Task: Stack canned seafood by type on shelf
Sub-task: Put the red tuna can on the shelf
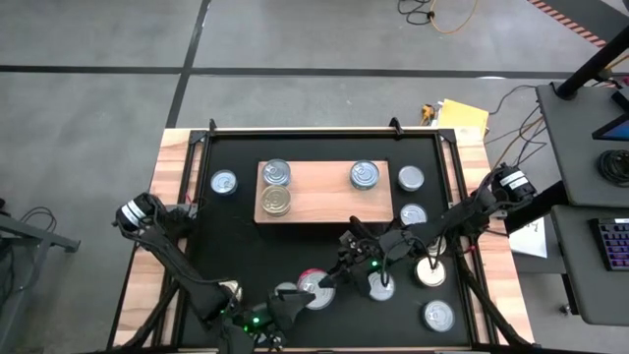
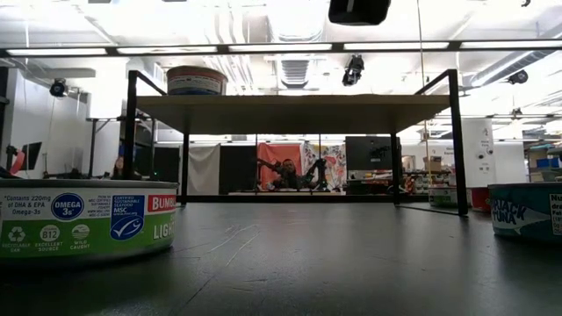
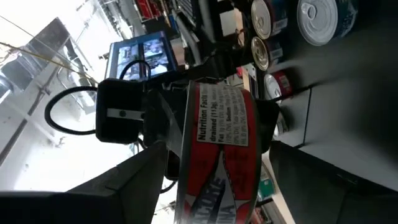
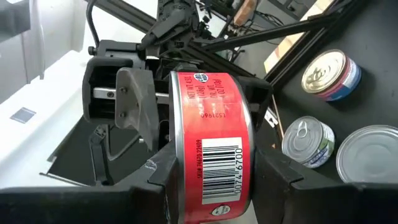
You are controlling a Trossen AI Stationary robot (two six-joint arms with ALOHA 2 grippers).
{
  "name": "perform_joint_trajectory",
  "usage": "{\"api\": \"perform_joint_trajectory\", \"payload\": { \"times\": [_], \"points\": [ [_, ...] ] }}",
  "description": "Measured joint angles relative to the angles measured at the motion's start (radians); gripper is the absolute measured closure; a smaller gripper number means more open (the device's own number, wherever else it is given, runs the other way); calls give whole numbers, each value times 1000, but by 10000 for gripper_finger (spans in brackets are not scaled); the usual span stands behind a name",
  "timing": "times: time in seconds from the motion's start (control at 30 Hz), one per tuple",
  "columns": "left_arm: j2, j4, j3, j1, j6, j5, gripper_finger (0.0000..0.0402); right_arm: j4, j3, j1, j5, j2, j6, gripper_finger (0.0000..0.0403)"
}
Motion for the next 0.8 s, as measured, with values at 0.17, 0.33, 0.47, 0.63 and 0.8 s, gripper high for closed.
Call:
{"api": "perform_joint_trajectory", "payload": {
  "times": [0.17,0.33,0.47,0.63,0.8],
  "points": [
    [1,2,-2,3,-10,-1,182,1,0,0,0,0,-13,243],
    [1,3,-4,5,-26,-1,272,0,1,0,-1,0,-23,199],
    [1,3,-4,6,-72,-14,279,-1,2,0,0,0,-32,192],
    [1,9,-4,6,-181,-26,279,-5,2,0,-1,0,-48,190],
    [-10,14,-6,-6,-266,-26,279,-7,2,-1,-2,-10,-60,188]
  ]
}}
